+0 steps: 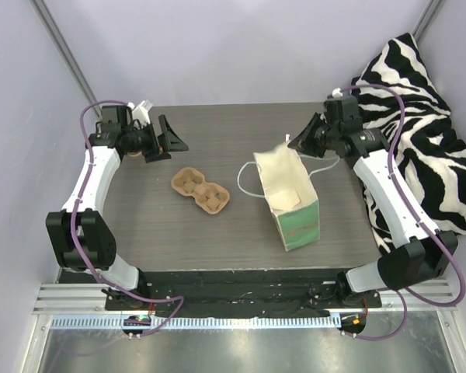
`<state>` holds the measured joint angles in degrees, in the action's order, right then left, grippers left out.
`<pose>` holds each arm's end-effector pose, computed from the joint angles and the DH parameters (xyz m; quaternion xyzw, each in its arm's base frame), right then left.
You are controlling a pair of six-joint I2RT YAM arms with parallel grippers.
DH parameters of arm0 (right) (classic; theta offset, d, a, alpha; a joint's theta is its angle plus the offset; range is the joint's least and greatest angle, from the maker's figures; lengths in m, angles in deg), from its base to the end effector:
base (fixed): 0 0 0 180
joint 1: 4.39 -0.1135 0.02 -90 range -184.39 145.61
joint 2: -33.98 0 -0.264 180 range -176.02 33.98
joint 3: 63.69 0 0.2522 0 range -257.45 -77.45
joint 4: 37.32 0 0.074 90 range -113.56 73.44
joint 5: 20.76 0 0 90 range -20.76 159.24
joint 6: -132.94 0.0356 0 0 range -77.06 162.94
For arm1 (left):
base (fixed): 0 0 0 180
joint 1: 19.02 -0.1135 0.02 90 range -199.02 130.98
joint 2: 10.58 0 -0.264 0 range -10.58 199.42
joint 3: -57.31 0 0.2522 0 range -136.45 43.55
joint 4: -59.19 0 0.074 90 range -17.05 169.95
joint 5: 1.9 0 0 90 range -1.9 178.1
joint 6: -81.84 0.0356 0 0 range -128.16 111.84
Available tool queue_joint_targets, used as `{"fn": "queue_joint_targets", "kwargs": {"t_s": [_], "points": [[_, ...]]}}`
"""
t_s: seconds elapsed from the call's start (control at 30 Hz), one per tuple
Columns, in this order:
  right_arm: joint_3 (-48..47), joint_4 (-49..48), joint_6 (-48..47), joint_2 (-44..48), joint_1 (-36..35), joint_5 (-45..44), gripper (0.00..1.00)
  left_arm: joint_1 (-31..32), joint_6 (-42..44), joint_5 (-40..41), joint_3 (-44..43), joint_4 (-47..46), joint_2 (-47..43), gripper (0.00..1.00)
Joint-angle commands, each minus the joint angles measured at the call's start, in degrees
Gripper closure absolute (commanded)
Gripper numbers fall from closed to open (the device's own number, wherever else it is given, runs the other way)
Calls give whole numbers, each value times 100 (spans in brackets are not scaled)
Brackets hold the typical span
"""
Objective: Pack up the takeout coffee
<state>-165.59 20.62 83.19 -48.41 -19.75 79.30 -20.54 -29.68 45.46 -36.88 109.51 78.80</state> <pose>0.2955 0.0876 0.3916 0.1561 0.8841 0.2720 0.3465 0.3392 -0.0151 0.3272 -0.0373 0.8723 -0.3926 0.2889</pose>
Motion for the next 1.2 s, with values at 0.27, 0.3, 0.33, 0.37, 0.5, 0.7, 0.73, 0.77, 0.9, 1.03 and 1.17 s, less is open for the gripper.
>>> {"fn": "queue_joint_targets", "kwargs": {"t_s": [0.27,0.3,0.33,0.37,0.5,0.7,0.73,0.77,0.9,1.03,1.17], "points": [[290,-156,-973,426,147,547,29,-24,-63,-87,-26,-158,79,2],[158,-43,-1471,373,147,619,27,-24,-37,-87,-26,-149,88,2],[-70,167,-1720,329,155,698,25,-24,-19,-96,-26,-140,71,2],[-185,291,-1948,242,173,751,25,-33,-19,-114,-35,-131,70,2],[-677,740,-3230,109,261,1145,21,-24,34,-123,-35,-96,62,2],[-1608,1355,-5592,-171,287,2086,5,-33,156,-271,-61,-35,123,2],[-1862,1547,-5937,-224,287,2261,3,-33,183,-289,-96,-17,149,2],[-2013,1723,-6385,-294,296,2376,3,-24,279,-316,-131,27,176,2],[-2286,2102,-8422,-462,270,2482,3,-24,631,-421,-272,334,298,1],[-2497,2462,-9472,-673,68,2527,4,-33,1069,-474,-342,633,413,0],[-2664,2560,-9913,-936,-196,2509,9,-33,1474,-168,-264,932,405,0]]}}
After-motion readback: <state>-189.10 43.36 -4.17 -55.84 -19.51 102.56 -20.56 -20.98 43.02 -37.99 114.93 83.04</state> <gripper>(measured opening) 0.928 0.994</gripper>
